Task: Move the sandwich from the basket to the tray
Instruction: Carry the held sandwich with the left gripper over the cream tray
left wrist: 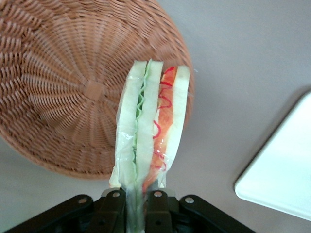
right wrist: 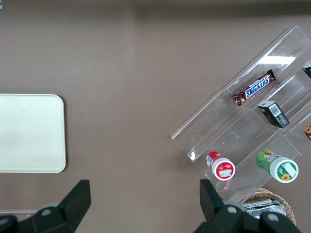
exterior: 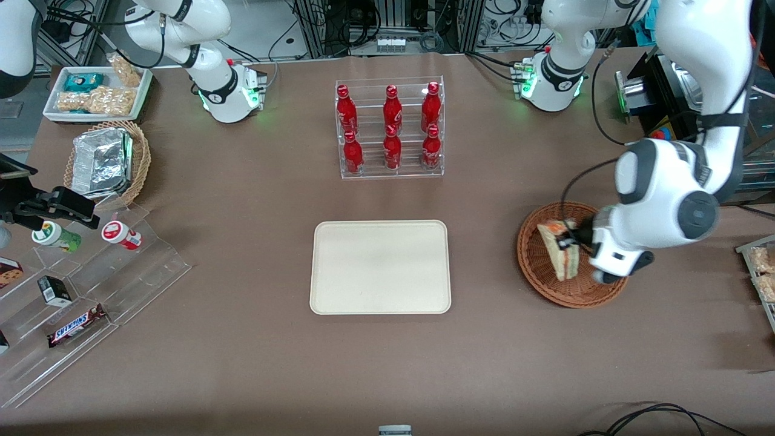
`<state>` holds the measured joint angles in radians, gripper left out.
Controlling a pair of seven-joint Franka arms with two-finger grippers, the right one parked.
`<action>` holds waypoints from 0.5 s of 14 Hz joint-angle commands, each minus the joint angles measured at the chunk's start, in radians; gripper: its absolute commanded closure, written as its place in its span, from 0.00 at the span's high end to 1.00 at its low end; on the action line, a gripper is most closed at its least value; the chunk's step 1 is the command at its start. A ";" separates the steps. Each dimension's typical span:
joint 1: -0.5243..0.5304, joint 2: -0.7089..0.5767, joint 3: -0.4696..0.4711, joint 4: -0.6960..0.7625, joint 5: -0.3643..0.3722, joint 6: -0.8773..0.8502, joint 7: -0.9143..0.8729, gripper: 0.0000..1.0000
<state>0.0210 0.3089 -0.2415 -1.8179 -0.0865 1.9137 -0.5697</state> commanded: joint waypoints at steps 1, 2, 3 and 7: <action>-0.155 0.050 0.008 0.075 0.059 -0.025 -0.129 0.08; -0.214 0.082 0.008 0.106 0.063 -0.028 -0.159 0.08; -0.267 0.113 0.008 0.132 0.065 -0.027 -0.180 0.08; -0.447 0.277 0.011 0.316 0.065 -0.025 -0.277 0.10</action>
<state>-0.3580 0.4722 -0.2463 -1.6537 -0.0404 1.9132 -0.7877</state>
